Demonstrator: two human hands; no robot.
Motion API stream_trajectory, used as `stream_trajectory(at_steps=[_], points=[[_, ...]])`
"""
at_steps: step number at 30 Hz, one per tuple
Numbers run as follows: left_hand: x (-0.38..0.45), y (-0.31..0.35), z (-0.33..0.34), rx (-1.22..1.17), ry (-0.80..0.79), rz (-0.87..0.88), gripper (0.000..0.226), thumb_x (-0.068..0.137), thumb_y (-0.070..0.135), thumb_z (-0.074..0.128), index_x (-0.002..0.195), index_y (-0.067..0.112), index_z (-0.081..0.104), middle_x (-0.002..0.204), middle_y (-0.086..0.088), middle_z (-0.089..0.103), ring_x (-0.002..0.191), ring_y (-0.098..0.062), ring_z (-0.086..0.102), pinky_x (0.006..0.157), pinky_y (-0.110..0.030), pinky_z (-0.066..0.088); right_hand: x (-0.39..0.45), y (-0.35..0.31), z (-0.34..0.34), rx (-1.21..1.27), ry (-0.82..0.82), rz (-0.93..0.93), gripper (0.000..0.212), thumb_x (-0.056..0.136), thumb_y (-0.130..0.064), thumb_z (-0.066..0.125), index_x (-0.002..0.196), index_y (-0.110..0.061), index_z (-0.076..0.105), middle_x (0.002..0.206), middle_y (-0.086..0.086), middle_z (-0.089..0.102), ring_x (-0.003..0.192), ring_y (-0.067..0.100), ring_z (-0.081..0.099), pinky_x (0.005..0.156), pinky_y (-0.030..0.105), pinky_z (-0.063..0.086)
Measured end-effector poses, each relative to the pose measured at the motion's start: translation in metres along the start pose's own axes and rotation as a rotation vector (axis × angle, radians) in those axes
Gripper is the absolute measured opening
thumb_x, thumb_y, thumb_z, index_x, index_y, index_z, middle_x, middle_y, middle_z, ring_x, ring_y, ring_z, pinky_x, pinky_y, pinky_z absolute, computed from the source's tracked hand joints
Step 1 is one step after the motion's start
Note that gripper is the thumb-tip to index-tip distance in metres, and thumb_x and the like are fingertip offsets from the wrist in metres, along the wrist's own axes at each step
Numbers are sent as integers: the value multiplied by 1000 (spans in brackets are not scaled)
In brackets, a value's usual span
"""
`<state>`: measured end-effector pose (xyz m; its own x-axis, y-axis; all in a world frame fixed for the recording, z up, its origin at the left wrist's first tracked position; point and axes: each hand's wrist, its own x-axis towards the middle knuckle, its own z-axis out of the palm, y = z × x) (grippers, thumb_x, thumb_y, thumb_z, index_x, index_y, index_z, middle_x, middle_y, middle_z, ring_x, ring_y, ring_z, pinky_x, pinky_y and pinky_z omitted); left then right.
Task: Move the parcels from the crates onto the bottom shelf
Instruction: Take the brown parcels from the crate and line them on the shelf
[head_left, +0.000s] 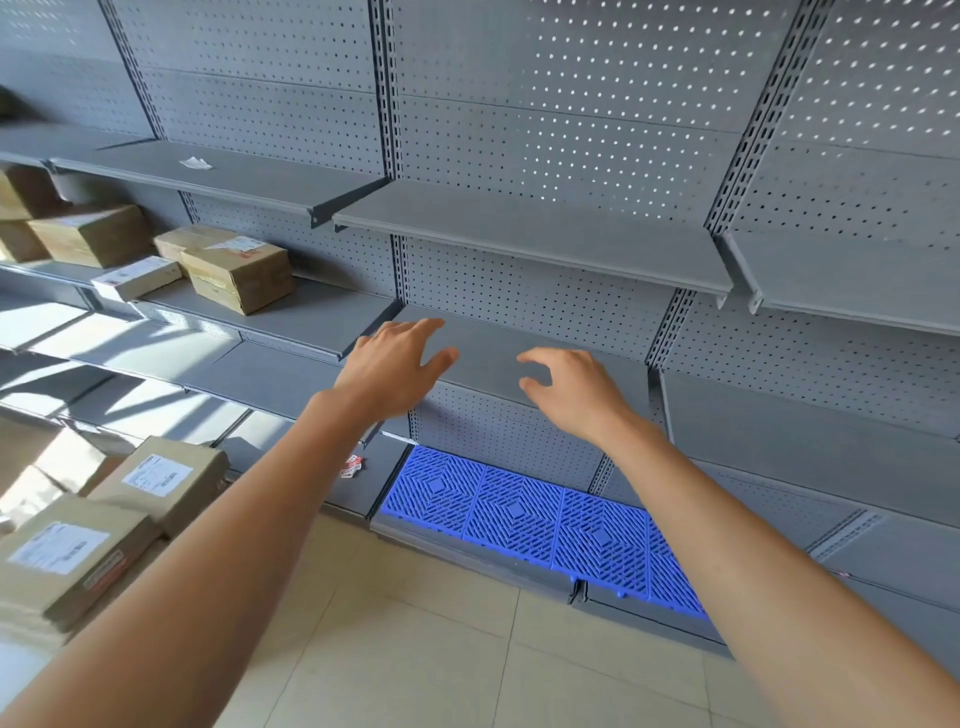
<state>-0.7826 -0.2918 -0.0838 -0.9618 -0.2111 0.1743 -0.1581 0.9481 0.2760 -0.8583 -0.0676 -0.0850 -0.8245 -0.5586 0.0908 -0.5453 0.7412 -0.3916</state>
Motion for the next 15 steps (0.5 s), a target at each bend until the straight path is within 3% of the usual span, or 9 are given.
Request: stream_trajectory(at_steps=[8,15], points=[[6,-9,11,1,-39,30,60,102,57,42,153,25,39,155,-1,46,136,-25,48,112,-56,35,4,2,12,10,-12,34,40,100,-28,57,140,-22,57,144,-1,57,131,23,53,112,41,39],[-10,-40,-5,22,-47,96,59,103,54,44,154,25,38,156,-1,44,144,-25,38,114,-55,31,-6,-39,26,-9,21,80,42,101,-28,55,142,-22,55,144,1,57,131,25,53,111,41,40]])
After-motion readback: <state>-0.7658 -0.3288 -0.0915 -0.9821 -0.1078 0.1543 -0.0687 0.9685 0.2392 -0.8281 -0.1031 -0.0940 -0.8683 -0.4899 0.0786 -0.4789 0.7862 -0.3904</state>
